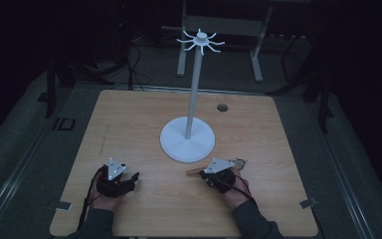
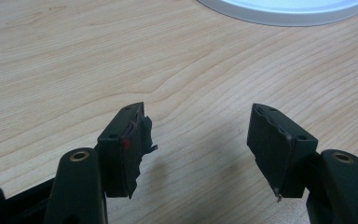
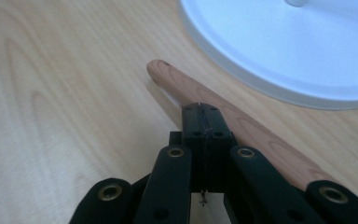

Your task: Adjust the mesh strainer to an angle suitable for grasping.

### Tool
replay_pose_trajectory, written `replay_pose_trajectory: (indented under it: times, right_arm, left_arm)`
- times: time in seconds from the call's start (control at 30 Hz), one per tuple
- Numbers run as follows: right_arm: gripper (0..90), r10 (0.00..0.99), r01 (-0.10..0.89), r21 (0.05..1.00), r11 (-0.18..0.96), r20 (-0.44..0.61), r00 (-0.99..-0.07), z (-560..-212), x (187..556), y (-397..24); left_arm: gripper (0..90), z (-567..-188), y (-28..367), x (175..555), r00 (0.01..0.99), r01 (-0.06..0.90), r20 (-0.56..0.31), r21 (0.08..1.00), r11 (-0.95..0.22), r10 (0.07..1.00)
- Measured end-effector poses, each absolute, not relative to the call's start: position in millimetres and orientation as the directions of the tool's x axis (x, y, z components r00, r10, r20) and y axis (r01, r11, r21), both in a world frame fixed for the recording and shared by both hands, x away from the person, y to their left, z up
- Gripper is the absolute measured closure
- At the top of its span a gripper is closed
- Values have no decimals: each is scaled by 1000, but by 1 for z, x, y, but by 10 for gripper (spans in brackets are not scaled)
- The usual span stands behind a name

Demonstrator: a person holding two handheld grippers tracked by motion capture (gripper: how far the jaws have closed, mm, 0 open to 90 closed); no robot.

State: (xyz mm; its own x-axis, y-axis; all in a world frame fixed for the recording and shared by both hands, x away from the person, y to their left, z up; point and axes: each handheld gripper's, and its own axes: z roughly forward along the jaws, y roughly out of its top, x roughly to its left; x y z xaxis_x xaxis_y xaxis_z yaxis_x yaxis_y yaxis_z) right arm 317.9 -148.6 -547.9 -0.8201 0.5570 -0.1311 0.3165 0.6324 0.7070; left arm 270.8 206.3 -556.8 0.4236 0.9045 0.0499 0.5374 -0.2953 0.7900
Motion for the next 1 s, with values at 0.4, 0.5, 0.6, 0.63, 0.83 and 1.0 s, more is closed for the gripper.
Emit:
replay_pose_trajectory:
  times: [0.4, 0.5, 0.6, 0.63, 0.83, 1.0]
  right_arm:
    - [886, 578, 341, 720, 605, -103, -809, -535, 332, -156]
    - [867, 577, 334, 740, 585, -90, -811, -527, 334, -161]
    - [842, 571, 314, 752, 579, -99, -815, -517, 336, -166]
    - [830, 573, 312, 757, 574, -100, -813, -514, 337, -167]
    - [757, 572, 277, 779, 562, -123, -811, -496, 347, -175]
    - [709, 589, 281, 789, 547, -125, -798, -484, 360, -183]
  left_arm:
    - [375, -558, 206, 271, 426, 540, 49, 787, -298, 903]
    - [375, -558, 206, 272, 426, 541, 49, 786, -298, 903]
    - [375, -558, 206, 272, 426, 542, 51, 785, -300, 903]
    - [375, -558, 206, 272, 426, 542, 49, 786, -298, 903]
    - [375, -559, 205, 273, 428, 544, 46, 785, -298, 902]
    - [375, -559, 205, 272, 430, 546, 48, 781, -302, 902]
